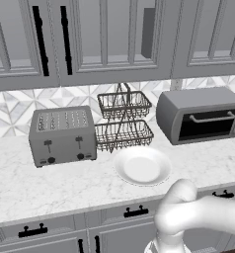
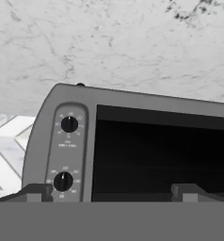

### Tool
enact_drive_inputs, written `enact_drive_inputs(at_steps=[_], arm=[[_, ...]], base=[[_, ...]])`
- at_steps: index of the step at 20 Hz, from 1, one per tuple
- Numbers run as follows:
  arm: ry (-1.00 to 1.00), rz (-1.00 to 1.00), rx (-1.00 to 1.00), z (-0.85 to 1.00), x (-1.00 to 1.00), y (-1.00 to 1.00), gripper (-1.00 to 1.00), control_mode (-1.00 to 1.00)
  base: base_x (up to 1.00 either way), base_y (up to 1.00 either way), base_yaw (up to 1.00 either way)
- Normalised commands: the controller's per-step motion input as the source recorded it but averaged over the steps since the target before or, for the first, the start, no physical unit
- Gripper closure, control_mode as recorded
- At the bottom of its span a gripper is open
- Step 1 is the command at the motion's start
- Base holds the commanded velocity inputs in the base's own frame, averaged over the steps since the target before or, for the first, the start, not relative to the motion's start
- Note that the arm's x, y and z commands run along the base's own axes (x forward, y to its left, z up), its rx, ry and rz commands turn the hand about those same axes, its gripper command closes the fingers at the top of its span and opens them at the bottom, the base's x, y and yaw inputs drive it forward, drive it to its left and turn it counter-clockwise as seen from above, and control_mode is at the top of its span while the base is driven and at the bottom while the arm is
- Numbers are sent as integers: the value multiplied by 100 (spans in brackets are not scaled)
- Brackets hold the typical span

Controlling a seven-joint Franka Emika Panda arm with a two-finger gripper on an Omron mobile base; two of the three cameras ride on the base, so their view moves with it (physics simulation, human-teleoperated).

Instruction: Pick up the kebab skewer and baguette bread, and place them inside the toaster oven. Close the toaster oven door and start by setting the timer.

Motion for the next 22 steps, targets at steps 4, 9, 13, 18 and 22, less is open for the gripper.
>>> enact_drive_inputs(at_steps=[4, 9, 13, 18, 22], arm=[[-2, 0, 0, -15, 16, 0, -100, -100], [0, 0, 0, -7, 28, 0, -100, -100], [0, 0, 0, -10, 23, -10, -100, -100], [-1, 0, 0, -14, 17, -12, -100, -100], [-3, 1, 0, -10, 15, -16, -100, -100]], base=[[0, 0, 0], [0, 0, 0], [0, 0, 0], [0, 0, 0], [0, 0, 0]])
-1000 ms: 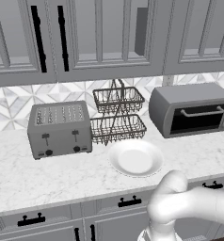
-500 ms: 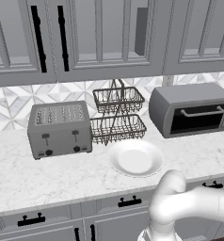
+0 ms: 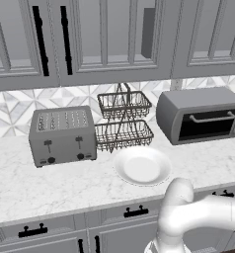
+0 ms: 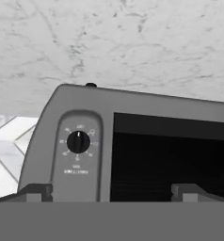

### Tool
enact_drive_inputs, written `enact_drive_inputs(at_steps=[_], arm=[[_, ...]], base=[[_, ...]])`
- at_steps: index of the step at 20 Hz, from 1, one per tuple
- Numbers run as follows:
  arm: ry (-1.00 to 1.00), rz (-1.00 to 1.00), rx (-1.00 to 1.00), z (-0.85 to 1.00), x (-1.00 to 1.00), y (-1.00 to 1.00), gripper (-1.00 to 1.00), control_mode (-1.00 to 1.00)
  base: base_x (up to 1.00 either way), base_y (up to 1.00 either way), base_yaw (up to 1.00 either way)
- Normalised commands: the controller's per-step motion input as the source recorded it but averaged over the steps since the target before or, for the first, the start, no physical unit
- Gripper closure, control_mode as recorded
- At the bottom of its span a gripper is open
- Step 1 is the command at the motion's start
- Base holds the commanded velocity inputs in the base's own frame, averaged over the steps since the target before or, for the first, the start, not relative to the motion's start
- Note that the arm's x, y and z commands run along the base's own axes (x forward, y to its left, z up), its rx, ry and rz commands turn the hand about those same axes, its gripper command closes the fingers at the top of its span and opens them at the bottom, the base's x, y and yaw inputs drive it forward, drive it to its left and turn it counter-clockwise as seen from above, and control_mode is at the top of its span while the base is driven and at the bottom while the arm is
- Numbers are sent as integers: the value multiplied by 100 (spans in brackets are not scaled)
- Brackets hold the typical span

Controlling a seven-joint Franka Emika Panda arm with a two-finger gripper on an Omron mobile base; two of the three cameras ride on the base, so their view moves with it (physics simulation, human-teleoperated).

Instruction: Pick up the kebab skewer and baguette bread, and place them inside the toaster oven. Close the toaster oven door and start by setting the timer.

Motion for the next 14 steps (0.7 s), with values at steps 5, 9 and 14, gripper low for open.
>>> enact_drive_inputs(at_steps=[5, 9, 14], arm=[[-2, 3, 0, -14, 11, -14, -100, -100], [-1, 3, 0, -16, 9, -14, -100, -100], [-1, 2, 0, -8, 26, -4, -100, -100]], base=[[0, 0, 0], [0, 0, 0], [0, 0, 0]])
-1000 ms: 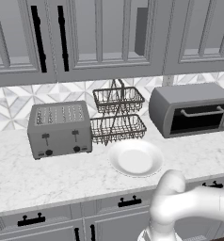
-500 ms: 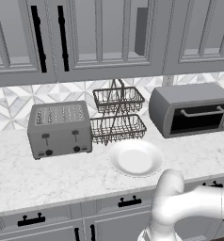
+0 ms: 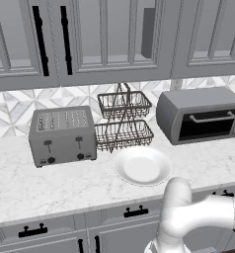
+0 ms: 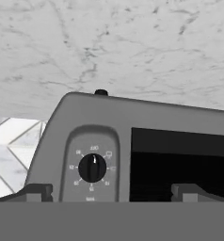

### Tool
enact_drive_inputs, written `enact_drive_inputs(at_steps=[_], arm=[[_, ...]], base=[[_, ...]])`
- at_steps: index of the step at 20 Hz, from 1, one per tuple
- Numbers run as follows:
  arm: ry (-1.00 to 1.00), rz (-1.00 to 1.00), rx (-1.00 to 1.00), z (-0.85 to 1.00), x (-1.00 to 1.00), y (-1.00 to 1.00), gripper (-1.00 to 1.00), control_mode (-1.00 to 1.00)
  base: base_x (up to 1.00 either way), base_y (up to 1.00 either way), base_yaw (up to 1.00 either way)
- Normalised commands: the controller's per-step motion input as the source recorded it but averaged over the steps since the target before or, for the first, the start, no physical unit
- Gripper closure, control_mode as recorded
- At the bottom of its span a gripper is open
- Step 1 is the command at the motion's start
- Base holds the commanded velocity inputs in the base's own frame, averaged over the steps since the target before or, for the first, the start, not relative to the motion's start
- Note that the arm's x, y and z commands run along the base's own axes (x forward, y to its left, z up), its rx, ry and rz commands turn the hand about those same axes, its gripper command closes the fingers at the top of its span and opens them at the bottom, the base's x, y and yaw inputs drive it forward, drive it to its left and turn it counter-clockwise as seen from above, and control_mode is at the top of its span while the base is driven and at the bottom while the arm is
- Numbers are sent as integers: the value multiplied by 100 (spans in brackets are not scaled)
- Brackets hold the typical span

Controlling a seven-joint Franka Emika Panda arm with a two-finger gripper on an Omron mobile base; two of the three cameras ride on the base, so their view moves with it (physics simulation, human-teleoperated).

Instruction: Pick up the kebab skewer and baguette bread, and place them inside the toaster oven. Close the toaster oven door and start by setting the timer.

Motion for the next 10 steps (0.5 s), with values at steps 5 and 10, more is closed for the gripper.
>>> enact_drive_inputs(at_steps=[5, 10], arm=[[-3, 2, 0, -5, 26, 0, -100, -100], [-5, 2, 0, -5, 11, -9, -100, -100]], base=[[0, 0, 0], [0, 0, 0]])
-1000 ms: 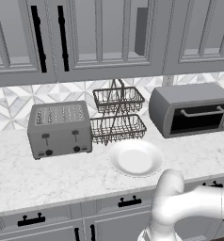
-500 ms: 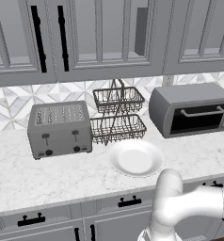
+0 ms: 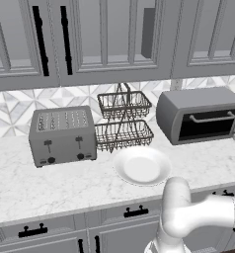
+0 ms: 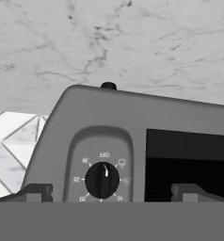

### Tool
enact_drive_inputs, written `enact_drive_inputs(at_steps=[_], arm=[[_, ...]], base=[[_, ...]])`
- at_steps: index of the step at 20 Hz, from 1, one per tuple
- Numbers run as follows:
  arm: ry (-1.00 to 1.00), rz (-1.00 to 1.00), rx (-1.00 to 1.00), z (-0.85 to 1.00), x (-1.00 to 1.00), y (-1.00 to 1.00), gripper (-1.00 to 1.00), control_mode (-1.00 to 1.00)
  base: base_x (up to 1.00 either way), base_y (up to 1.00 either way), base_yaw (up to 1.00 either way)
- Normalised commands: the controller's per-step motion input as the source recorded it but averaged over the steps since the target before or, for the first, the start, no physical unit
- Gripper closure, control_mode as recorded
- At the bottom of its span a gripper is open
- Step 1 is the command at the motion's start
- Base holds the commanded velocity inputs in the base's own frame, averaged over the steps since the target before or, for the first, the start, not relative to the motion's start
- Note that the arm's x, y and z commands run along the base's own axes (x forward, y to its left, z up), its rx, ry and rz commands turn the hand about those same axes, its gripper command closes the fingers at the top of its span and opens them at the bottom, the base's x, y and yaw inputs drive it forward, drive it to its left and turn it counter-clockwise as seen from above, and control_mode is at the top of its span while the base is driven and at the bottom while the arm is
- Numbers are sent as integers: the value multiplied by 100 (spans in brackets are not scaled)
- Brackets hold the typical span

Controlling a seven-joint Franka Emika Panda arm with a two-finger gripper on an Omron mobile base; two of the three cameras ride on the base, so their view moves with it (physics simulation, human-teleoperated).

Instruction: Pick up the kebab skewer and baguette bread, and place them inside the toaster oven. Close the toaster oven door and start by setting the timer.

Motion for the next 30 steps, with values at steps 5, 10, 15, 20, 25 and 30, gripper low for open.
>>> enact_drive_inputs(at_steps=[5, 10, 15, 20, 25, 30], arm=[[-5, 0, 0, -11, 1, -17, -100, -100], [-3, 0, 0, -17, 10, -2, -100, -100], [-6, 0, 0, -3, 19, 0, -100, -100], [-6, 0, 0, 0, 9, 0, -100, -100], [-5, 0, -1, 0, 1, 0, -100, -100], [-2, 0, -7, 4, 0, 16, -100, -100]], base=[[0, 0, 0], [0, 0, 0], [0, 0, 0], [0, 0, 0], [0, 0, 0], [0, 0, 0]])
